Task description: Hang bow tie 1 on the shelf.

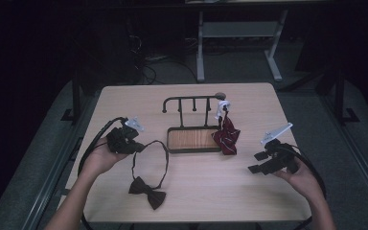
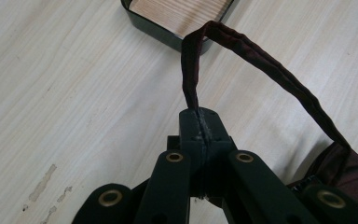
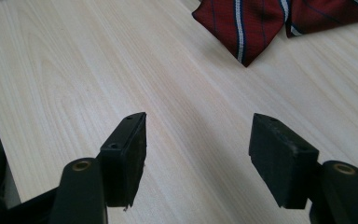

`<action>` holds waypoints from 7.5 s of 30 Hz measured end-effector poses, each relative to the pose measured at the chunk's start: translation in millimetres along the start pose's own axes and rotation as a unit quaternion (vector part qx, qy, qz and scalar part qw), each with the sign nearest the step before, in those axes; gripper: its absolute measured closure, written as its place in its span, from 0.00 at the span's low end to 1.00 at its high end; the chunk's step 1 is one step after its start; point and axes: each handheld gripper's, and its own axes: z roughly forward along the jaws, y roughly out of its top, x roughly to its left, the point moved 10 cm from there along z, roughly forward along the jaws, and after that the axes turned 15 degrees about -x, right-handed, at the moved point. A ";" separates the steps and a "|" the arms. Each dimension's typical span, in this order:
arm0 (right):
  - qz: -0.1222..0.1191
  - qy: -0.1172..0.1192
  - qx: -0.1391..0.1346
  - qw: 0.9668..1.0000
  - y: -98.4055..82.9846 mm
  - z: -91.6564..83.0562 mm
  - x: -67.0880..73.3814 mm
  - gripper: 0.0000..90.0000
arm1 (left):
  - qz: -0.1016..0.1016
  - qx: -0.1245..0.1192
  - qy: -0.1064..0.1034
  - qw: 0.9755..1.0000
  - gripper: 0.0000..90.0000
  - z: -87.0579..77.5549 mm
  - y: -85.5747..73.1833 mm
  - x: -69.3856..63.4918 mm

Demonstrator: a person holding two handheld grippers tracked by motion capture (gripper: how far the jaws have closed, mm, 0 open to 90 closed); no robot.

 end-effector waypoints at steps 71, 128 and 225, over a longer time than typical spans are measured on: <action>-0.011 -0.002 -0.001 1.000 -1.6 -7.0 1.6 0.40 | 0.061 -0.002 -0.035 0.998 1.00 -54.3 68.8 -17.8; -0.007 -0.004 -0.011 1.000 -2.2 -15.4 -0.7 0.40 | 0.040 0.008 -0.002 0.999 1.00 -49.9 115.1 32.3; 0.000 -0.013 -0.009 1.000 -6.3 -19.4 -1.5 0.40 | 0.051 0.039 -0.020 0.998 0.71 -30.7 61.5 12.7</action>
